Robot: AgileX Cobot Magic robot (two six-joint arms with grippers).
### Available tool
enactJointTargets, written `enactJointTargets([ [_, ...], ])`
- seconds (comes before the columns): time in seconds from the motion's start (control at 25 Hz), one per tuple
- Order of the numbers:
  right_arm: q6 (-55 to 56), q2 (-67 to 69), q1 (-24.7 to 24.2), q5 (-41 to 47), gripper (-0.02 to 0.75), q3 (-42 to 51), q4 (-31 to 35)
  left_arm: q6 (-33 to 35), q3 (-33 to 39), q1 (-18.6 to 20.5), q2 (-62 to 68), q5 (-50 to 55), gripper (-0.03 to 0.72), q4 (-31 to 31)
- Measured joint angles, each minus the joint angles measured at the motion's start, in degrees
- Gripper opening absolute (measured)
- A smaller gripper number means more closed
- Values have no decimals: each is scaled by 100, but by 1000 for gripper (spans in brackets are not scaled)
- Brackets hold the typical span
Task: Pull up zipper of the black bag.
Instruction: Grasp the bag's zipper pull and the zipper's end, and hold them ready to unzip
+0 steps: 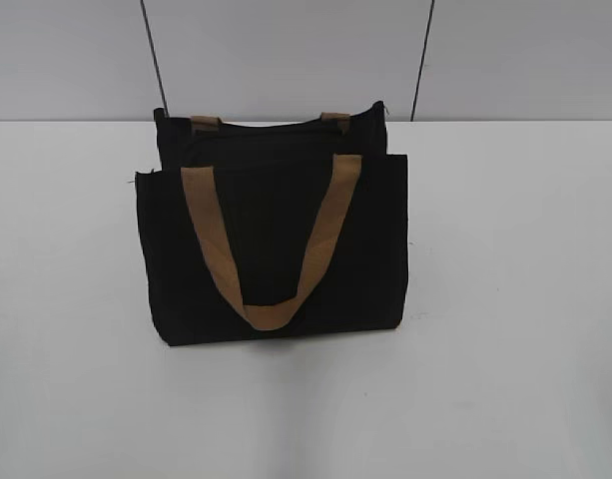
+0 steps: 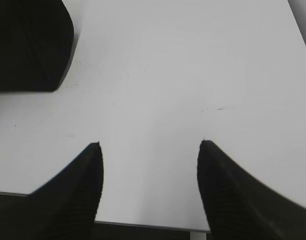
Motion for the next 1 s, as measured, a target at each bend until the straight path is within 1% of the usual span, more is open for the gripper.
enactJointTargets([
  [0.28, 0, 0, 0, 0, 467, 0, 0, 7, -69, 0, 565, -241, 237, 13],
  [0.4, 0, 0, 0, 0, 467, 0, 0, 45, -109, 0, 870, -1105, 239, 18],
  [0.52, 0, 0, 0, 0, 467, 0, 0, 101, -127, 0, 1250, -2270, 239, 38],
  [0.64, 0, 0, 0, 0, 467, 0, 0, 371, -97, 0, 1789, -3247, 239, 43],
  [0.72, 0, 0, 0, 0, 467, 0, 0, 514, 66, 0, 2185, -4064, 239, 43],
  [0.88, 0, 0, 0, 0, 467, 0, 0, 505, 866, 0, 2918, -6335, 239, -49],
  [1.0, 0, 0, 0, 0, 467, 0, 0, 26, 1594, 0, 3719, -8102, 239, 89],
])
